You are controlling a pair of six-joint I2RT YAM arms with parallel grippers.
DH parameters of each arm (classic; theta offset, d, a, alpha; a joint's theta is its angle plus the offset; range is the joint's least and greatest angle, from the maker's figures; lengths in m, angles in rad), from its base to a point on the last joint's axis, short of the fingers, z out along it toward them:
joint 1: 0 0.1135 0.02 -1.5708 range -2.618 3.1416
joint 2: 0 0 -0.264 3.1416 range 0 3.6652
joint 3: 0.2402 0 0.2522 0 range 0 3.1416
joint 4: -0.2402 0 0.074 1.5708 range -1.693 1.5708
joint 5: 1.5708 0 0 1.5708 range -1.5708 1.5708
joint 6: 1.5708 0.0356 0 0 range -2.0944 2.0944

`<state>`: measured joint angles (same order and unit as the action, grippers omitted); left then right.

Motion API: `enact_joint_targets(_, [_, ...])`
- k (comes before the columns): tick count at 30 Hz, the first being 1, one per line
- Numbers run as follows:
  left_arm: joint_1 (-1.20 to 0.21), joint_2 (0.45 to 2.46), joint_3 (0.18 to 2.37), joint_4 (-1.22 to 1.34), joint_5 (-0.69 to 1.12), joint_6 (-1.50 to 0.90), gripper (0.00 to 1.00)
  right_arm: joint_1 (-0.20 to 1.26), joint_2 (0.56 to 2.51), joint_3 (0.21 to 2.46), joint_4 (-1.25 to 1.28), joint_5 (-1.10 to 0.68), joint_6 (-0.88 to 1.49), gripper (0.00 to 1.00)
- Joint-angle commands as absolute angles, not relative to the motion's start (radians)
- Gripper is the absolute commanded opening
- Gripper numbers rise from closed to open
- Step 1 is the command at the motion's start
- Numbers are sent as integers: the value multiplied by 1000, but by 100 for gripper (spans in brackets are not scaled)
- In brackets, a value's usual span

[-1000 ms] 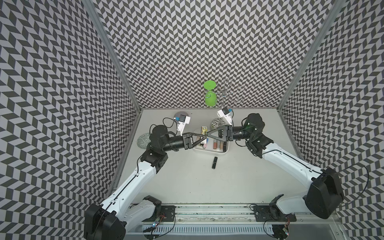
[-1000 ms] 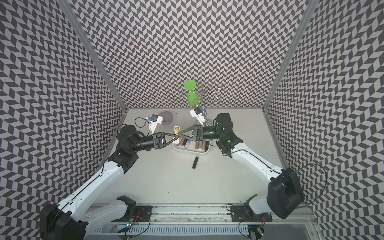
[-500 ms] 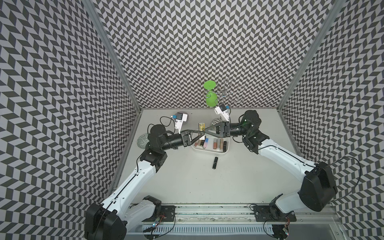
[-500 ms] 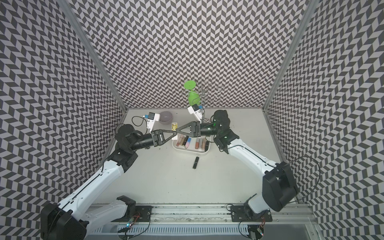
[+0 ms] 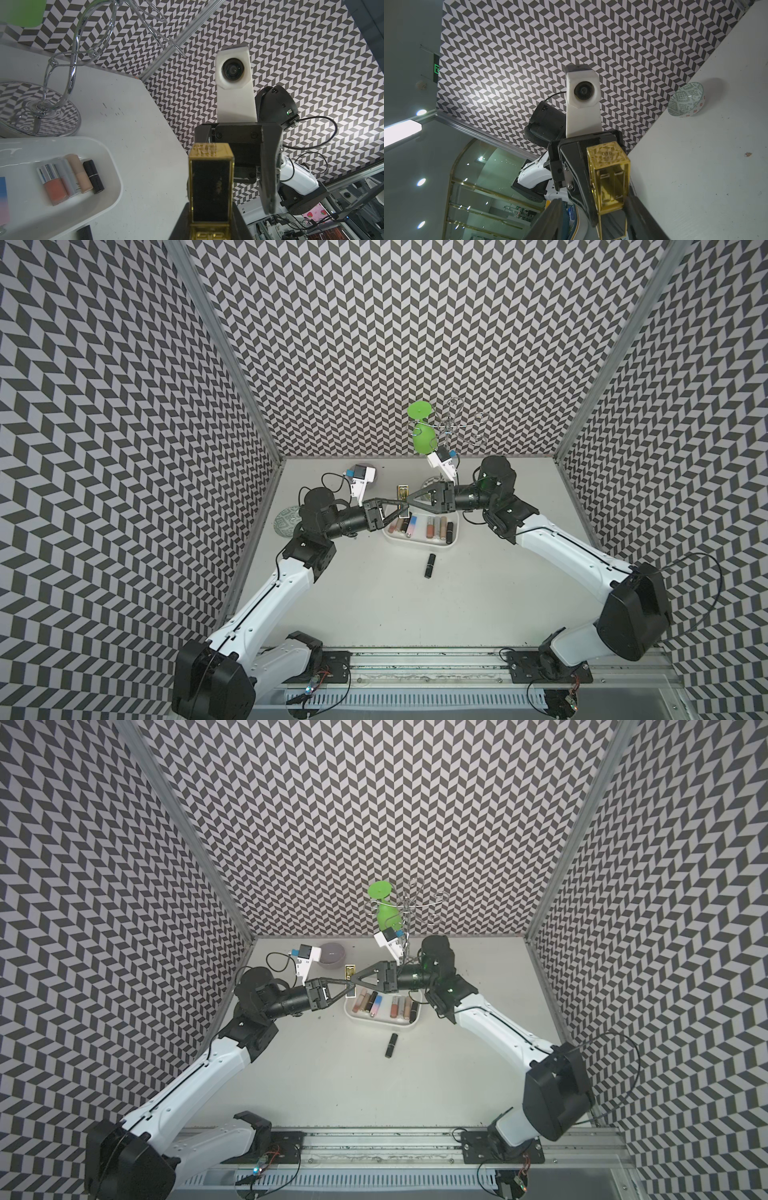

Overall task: Put the lipstick into the storage box
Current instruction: Pick up the lipstick at the center of the board.

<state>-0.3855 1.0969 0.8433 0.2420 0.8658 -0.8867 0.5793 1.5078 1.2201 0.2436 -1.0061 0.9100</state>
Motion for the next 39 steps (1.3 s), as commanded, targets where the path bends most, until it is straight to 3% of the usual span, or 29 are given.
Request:
enact_joint_targets(1, [-429, 1088, 875, 216, 970, -846, 24, 613, 1518, 1270, 149, -870, 819, 53])
enact_joint_targets(5, [-428, 1075, 878, 195, 967, -834, 24, 611, 1507, 1287, 87, -834, 778, 53])
enact_joint_targets(19, [-425, 1063, 859, 224, 954, -845, 24, 613, 1465, 1148, 495, -1037, 1055, 48])
enact_joint_targets(31, [-424, 1066, 847, 258, 971, -871, 24, 612, 1425, 1098, 582, -1030, 1122, 16])
enact_joint_targets(32, [-424, 1063, 845, 255, 967, -870, 25, 613, 1425, 1098, 587, -1028, 1125, 16])
enact_joint_targets(35, [-425, 1055, 848, 229, 950, -858, 49, 613, 1425, 1101, 587, -1017, 1124, 13])
enact_joint_targets(39, [-415, 1039, 861, 178, 927, -824, 65, 612, 1426, 1132, 490, -983, 1057, 13])
